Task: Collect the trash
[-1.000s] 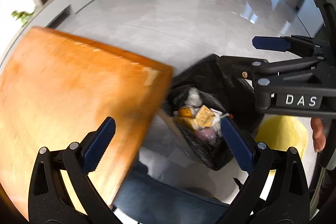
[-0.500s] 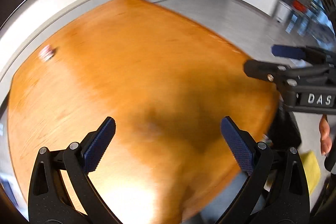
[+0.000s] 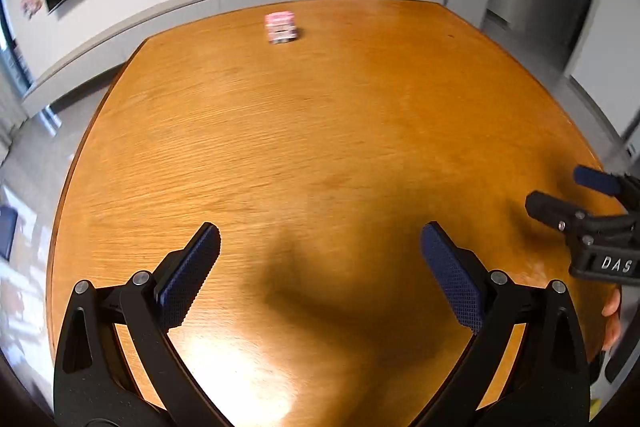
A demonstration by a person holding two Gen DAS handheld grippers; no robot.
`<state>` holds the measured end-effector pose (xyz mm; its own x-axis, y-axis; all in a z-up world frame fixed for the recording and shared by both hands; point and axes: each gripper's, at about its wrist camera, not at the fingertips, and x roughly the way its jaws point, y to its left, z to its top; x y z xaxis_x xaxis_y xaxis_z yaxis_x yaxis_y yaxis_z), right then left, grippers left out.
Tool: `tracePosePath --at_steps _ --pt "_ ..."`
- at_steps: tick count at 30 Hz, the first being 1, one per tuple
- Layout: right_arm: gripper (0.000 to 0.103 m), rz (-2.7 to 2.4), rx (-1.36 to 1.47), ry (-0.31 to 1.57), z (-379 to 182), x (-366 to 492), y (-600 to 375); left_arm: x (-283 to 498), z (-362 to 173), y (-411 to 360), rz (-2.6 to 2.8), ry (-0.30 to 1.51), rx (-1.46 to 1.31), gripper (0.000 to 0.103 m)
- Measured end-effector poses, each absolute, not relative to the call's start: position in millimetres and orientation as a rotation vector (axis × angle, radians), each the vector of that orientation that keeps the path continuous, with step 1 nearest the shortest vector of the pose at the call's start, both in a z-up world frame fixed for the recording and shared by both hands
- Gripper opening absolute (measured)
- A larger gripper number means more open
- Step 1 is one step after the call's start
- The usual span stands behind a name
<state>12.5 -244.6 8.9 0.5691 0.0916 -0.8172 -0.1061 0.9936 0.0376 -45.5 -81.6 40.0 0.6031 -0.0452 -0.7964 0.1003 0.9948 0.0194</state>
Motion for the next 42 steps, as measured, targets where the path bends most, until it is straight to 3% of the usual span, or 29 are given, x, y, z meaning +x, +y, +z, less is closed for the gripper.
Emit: tracePosePath --at_steps 15,42 --pt "0.1 0.07 -0.04 0.928 -13 38 -238 9 -8 -45 0.07 0.942 0.025 0.097" --pt "0.101 0.068 -0.041 0.929 -13 41 -238 10 -11 -46 0.062 0.95 -0.018 0.097"
